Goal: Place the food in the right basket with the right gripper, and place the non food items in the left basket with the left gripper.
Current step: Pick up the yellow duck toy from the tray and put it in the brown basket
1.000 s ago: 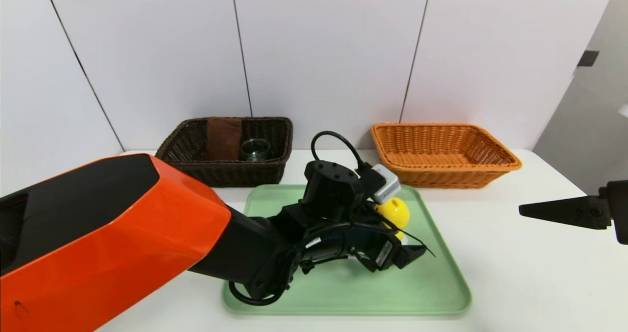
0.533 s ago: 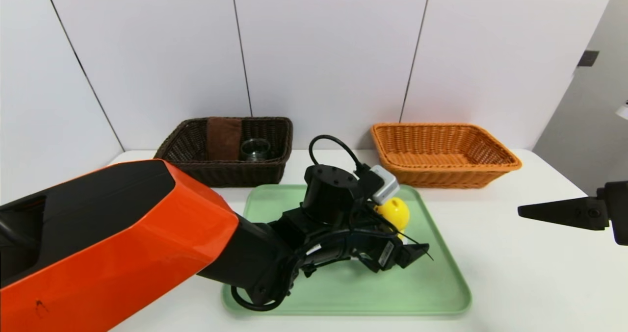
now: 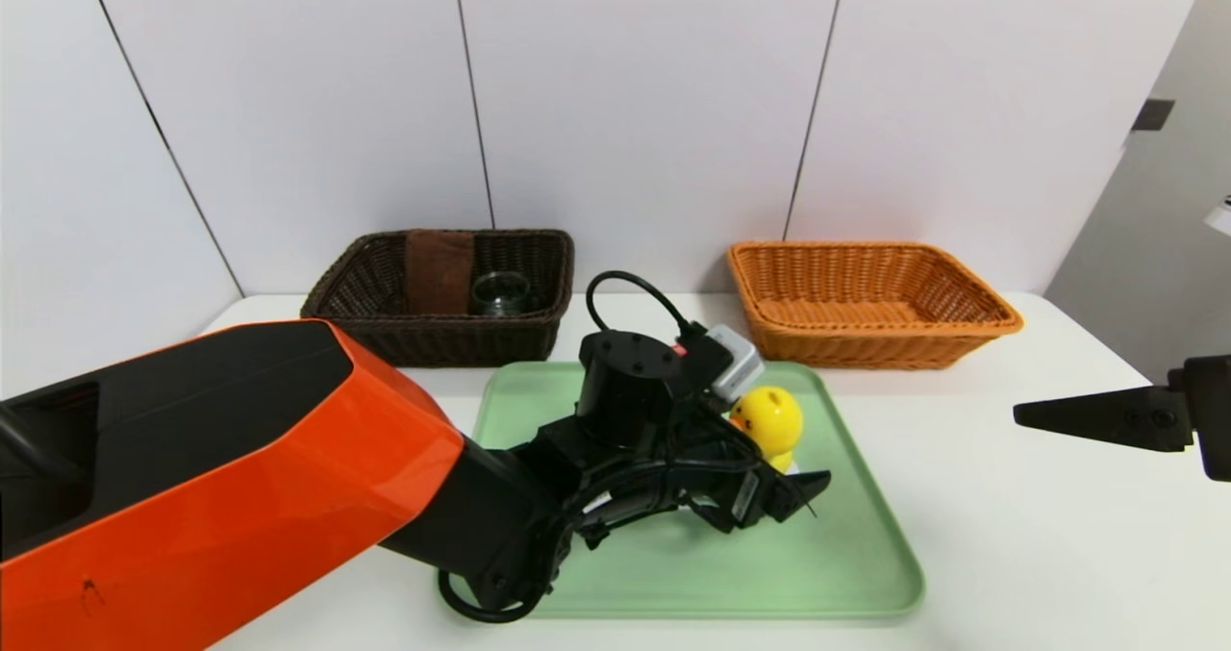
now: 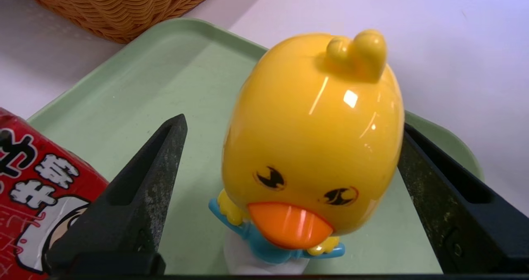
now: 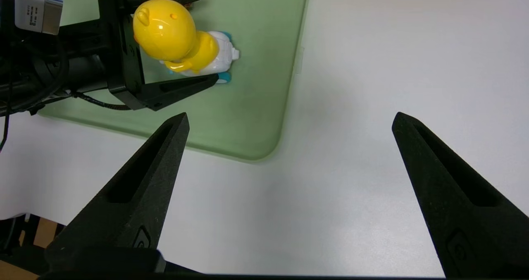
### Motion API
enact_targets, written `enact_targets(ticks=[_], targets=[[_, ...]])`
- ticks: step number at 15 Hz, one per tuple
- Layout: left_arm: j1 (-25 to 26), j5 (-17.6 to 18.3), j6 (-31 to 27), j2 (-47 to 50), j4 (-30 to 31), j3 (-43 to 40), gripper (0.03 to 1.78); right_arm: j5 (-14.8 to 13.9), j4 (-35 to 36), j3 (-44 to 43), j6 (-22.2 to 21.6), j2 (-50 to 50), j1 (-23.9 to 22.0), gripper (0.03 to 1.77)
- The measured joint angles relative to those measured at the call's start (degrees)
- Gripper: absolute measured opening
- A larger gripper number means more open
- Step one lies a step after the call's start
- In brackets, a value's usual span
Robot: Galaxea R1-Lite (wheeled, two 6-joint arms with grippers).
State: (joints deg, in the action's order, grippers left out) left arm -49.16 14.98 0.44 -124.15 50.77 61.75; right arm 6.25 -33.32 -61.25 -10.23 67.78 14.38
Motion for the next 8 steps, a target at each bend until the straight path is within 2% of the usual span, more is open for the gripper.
enact_targets(ticks=[8], targets=[[-0.1,0.0,0.0,-1.3,1.5,0.5,1.69,0.0,0.0,-0.2,0.0,0.0,0.4,1.70]])
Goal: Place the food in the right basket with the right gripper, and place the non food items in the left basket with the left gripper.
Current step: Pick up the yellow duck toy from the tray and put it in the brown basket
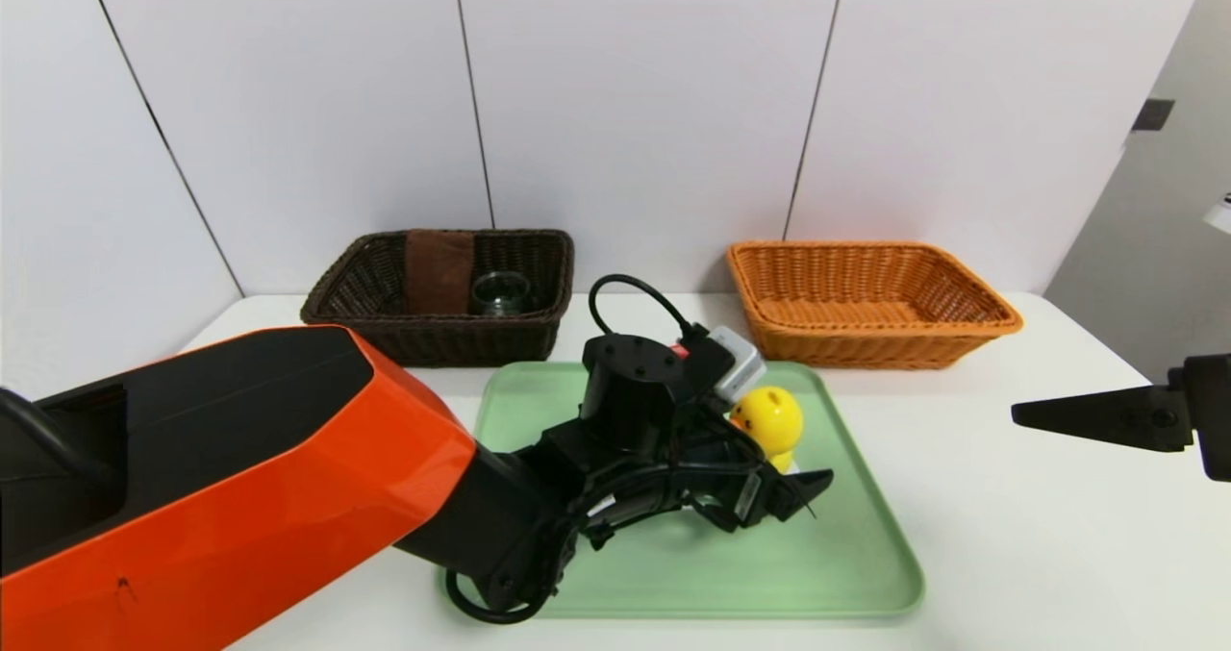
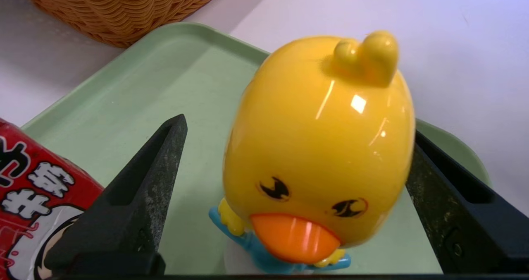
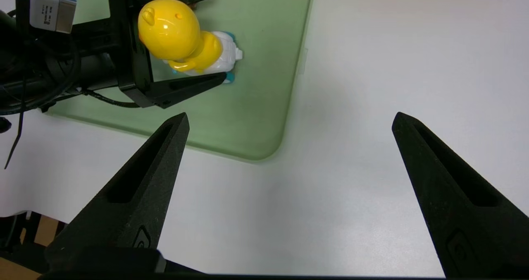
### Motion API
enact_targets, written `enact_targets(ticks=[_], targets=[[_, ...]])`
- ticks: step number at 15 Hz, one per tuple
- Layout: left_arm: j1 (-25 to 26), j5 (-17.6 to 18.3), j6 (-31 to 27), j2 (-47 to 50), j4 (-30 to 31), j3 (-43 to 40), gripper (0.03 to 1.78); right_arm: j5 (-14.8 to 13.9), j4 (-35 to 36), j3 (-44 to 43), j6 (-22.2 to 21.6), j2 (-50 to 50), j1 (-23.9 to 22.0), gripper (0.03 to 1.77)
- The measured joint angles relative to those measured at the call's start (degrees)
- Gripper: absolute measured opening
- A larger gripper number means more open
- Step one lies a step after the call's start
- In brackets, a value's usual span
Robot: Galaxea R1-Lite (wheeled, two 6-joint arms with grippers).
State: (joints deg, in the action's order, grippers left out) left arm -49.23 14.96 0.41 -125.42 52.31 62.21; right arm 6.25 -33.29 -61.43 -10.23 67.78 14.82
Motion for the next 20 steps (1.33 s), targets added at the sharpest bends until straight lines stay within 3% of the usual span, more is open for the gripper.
enact_targets(ticks=[7,8,11,15,16,20], targets=[[0.0,-0.2,0.5,-0.9,0.0,1.8,1.69,0.0,-0.2,0.2,0.0,-0.1,0.1,1.70],[0.0,-0.2,0.8,-1.1,0.0,1.8,1.60,0.0,-0.2,0.2,0.0,-0.1,0.1,1.70],[0.0,-0.4,1.0,-1.5,0.0,2.0,1.12,0.0,-0.2,0.2,0.0,-0.1,0.0,1.70],[0.1,-0.4,1.6,-1.6,0.2,2.1,0.68,0.0,-0.2,0.3,0.0,-0.1,0.1,1.70],[0.1,-0.4,1.6,-1.6,0.4,2.1,0.37,0.0,-0.2,0.3,0.1,-0.1,0.1,1.70],[0.1,-0.4,1.7,-1.6,0.2,2.0,0.37,0.0,-0.2,0.3,0.1,0.1,0.1,1.70]])
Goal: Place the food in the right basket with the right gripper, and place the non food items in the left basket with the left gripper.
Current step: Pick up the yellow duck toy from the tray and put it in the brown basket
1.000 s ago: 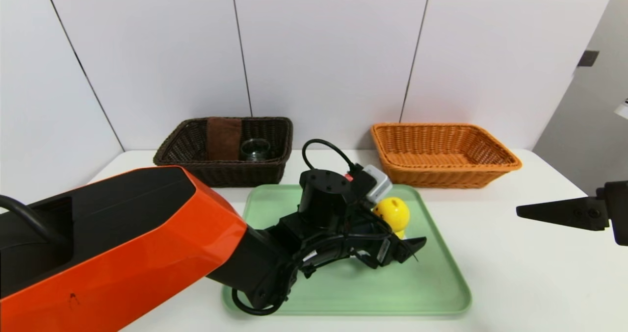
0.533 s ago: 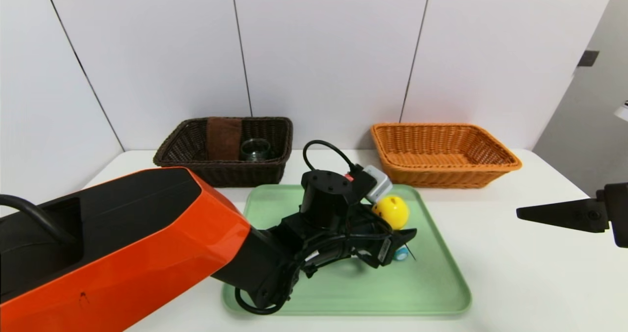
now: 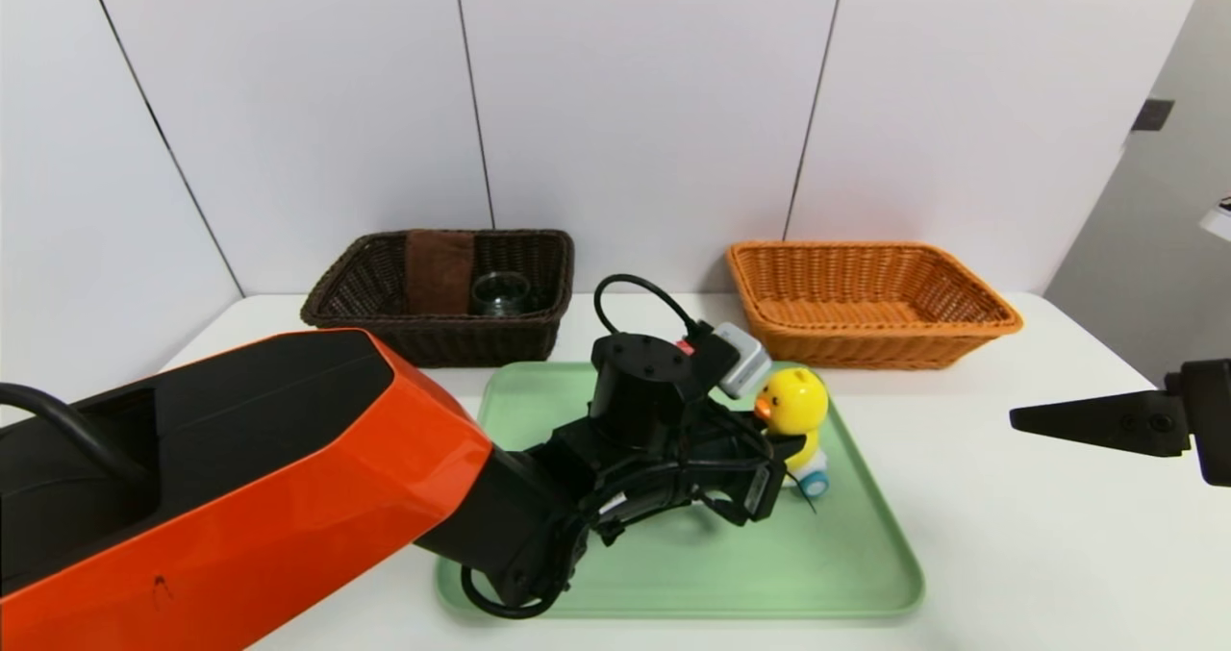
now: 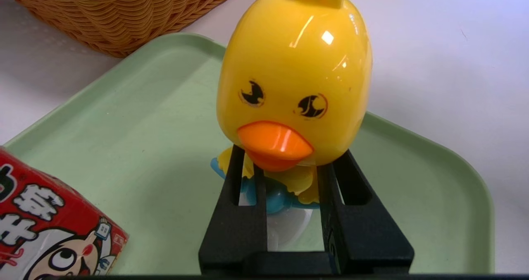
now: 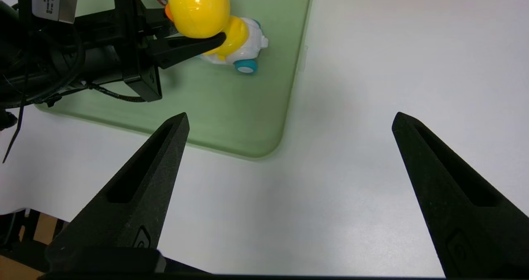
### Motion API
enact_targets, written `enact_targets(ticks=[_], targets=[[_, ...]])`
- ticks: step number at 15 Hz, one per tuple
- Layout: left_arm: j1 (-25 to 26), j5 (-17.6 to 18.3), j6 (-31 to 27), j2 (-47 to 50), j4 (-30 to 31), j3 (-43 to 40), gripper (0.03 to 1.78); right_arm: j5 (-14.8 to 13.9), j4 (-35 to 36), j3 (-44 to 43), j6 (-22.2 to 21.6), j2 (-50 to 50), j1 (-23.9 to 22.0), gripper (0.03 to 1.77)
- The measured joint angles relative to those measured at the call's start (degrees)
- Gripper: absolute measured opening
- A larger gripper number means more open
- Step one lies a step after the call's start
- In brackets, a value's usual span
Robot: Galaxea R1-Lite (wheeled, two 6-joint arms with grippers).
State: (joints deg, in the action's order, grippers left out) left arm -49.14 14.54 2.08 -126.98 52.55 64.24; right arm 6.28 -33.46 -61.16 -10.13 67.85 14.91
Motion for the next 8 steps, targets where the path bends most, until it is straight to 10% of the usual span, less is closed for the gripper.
enact_targets(ticks=[8], targets=[[0.0,-0.1,0.8,3.8,-0.7,-0.5,0.37,0.1,0.0,0.1,0.0,-0.1,0.0,1.70]])
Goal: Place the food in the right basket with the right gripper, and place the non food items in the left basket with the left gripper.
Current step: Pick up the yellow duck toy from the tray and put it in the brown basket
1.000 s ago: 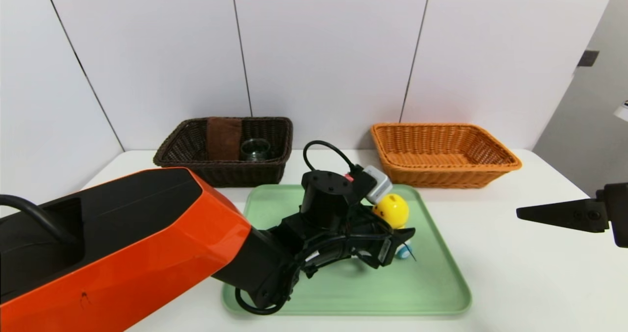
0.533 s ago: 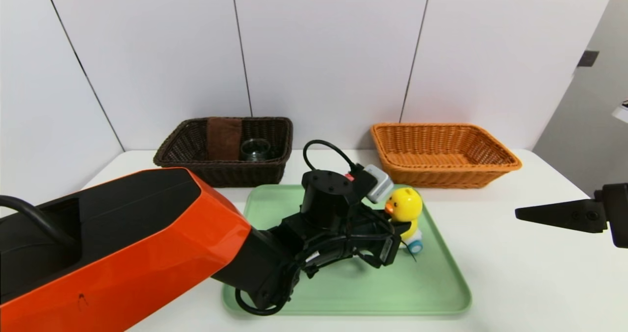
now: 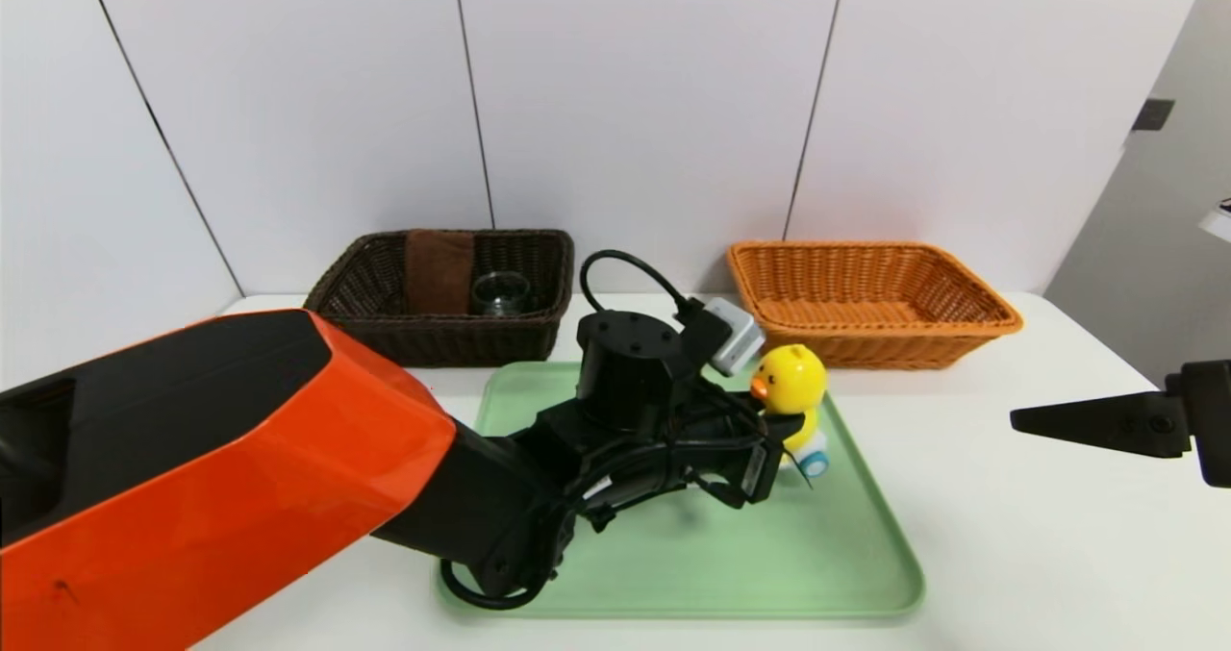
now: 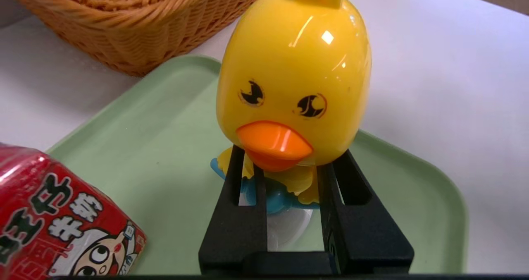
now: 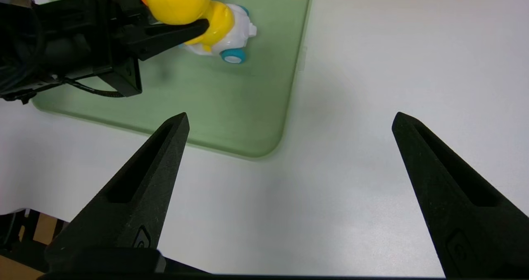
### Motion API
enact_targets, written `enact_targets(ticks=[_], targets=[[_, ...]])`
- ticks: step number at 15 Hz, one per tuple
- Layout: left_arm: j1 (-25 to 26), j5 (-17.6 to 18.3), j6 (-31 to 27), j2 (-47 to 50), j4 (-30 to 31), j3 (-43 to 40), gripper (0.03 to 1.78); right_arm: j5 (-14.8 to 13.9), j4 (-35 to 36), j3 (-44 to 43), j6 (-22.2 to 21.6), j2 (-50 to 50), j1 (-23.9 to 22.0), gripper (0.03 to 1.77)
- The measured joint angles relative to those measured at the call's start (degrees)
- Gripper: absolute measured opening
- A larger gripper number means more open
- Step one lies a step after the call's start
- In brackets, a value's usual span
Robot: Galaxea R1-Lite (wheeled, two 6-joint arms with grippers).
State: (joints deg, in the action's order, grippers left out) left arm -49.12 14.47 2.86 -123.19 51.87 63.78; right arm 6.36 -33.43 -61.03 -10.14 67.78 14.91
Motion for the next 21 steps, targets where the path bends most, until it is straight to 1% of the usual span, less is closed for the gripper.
enact_targets(ticks=[6,8,10,13,16,21], targets=[[0.0,0.0,2.3,7.3,-0.6,-1.5,0.37,0.1,0.0,0.0,0.0,-0.1,0.0,1.70],[0.0,0.0,2.4,10.6,-2.8,-1.9,0.37,0.1,0.0,0.0,0.0,-0.2,0.0,1.70],[1.3,0.0,2.4,14.0,-6.2,-1.9,0.37,0.1,0.0,0.0,0.0,-0.4,0.0,1.70],[6.2,0.1,2.1,18.3,-11.1,-1.4,0.37,0.1,0.0,0.0,0.0,-0.9,0.0,1.70],[13.7,0.2,1.8,21.7,-16.3,-0.8,0.37,0.1,0.2,0.9,0.0,-1.4,0.0,1.70],[28.2,0.3,0.7,22.6,-18.6,0.6,0.37,0.1,0.3,1.3,0.1,-1.6,0.0,1.70]])
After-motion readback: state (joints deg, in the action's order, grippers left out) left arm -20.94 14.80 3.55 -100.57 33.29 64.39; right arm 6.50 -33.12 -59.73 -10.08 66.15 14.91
